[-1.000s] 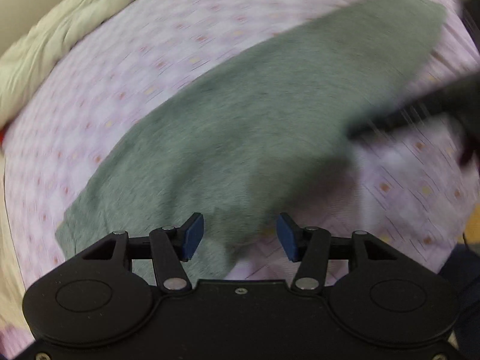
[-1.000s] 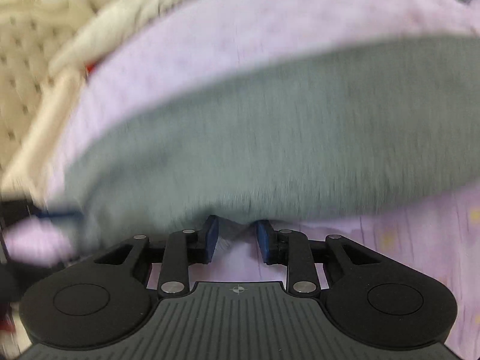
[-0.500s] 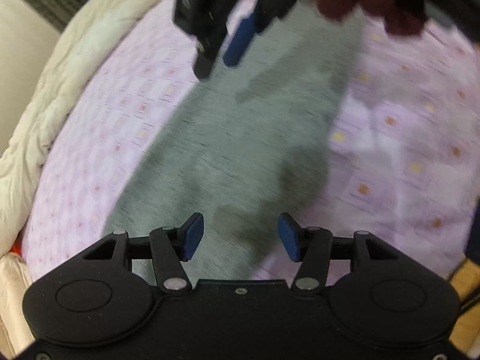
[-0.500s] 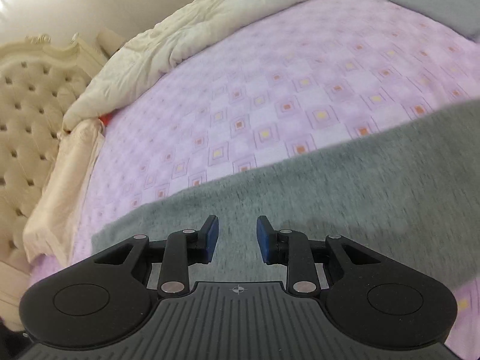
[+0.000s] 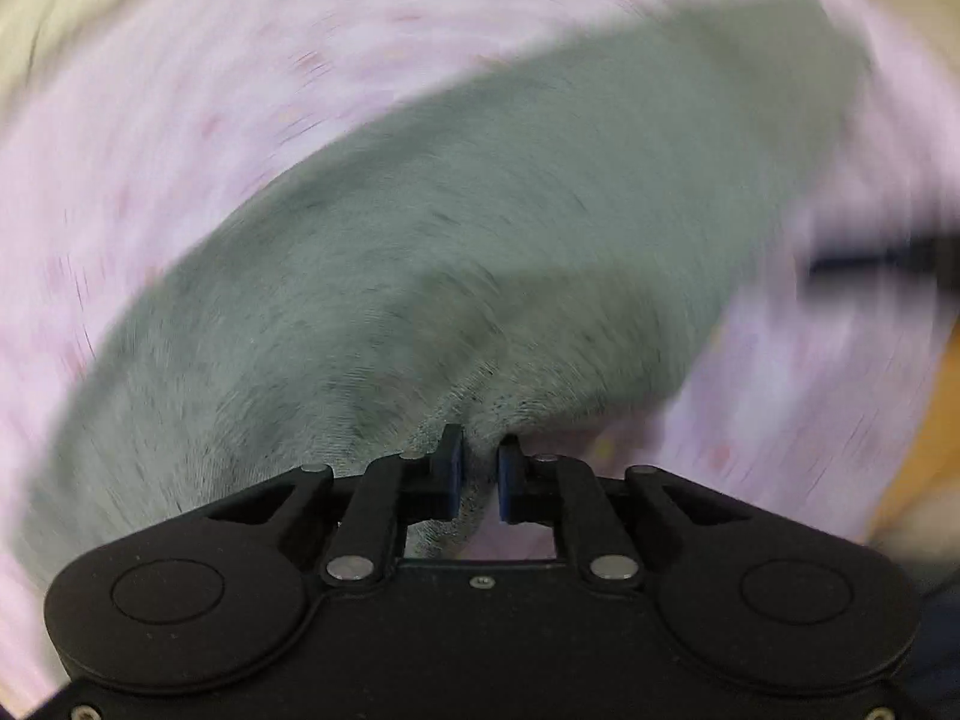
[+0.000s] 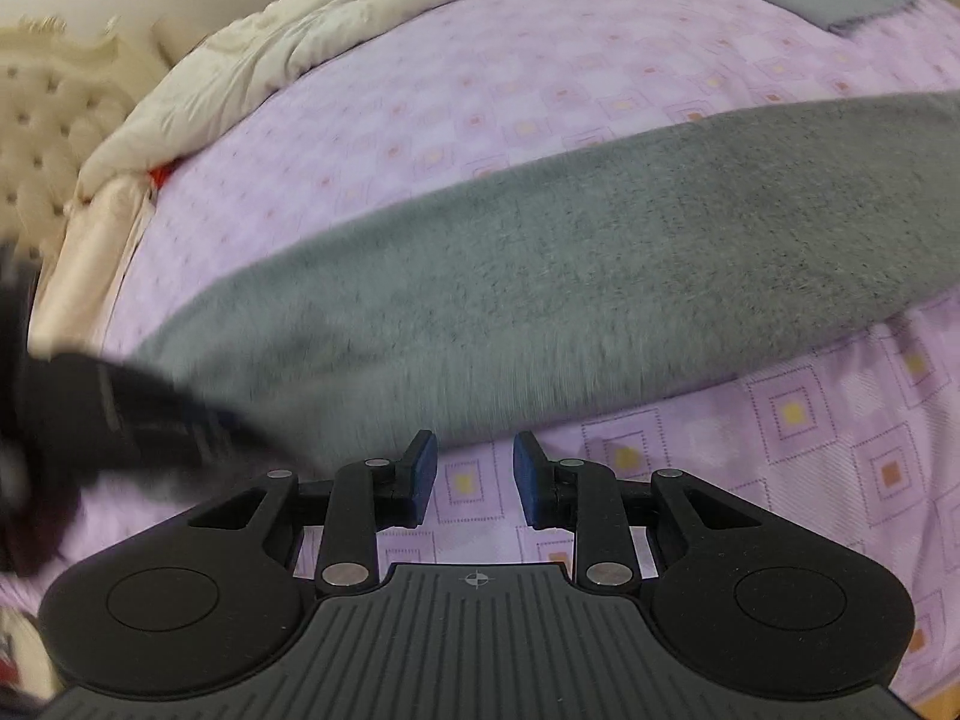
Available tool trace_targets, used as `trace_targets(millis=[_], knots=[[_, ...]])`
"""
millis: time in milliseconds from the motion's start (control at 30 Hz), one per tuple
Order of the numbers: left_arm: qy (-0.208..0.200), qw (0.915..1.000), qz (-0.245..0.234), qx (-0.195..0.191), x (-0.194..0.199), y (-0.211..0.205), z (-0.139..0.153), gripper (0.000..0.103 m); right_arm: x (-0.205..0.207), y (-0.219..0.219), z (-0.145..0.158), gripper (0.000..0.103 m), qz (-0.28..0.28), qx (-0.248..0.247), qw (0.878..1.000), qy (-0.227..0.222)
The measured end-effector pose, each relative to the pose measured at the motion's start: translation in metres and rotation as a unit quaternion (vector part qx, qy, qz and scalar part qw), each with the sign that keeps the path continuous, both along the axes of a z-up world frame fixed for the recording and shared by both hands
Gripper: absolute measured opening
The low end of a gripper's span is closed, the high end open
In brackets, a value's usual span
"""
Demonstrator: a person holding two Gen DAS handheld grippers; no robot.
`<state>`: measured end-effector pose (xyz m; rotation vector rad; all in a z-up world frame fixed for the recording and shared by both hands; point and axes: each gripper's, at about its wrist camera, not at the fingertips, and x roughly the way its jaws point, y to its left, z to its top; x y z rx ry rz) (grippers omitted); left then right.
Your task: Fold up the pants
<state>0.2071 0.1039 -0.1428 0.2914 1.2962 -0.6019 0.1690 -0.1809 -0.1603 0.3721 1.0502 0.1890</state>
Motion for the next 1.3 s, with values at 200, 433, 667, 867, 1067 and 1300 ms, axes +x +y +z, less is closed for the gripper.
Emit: trace_targets(millis=[200, 433, 667, 867, 1067, 1300], knots=[[0.054, 0.997, 0.049, -0.027, 0.054, 0.021, 0.006, 0.015, 0.015, 0.034, 0.0, 0.028, 0.066, -0.04, 0.996, -0.033], [0.098, 0.9923, 0.068, -0.035, 0.068, 0.025, -0.005, 0.015, 0.046, 0.064, 0.007, 0.029, 0.152, -0.067, 0.984, -0.07], [0.135, 0.9865, 0.077, -0.053, 0.076, 0.034, -0.008, 0.015, 0.054, 0.096, -0.011, 0.029, 0.251, -0.15, 0.953, -0.083], [0.144, 0.985, 0.078, -0.054, 0.078, 0.035, -0.014, 0.02, 0.063, 0.088, 0.007, 0.029, 0.218, -0.125, 0.957, -0.143], [0.162, 0.9813, 0.087, -0.058, 0.084, 0.037, -0.023, 0.021, 0.063, 0.098, 0.001, 0.03, 0.268, -0.117, 0.947, -0.133], [0.183, 0.9778, 0.087, -0.056, 0.088, 0.038, -0.026, 0.038, 0.079, 0.114, -0.001, 0.03, 0.28, -0.143, 0.937, -0.151]])
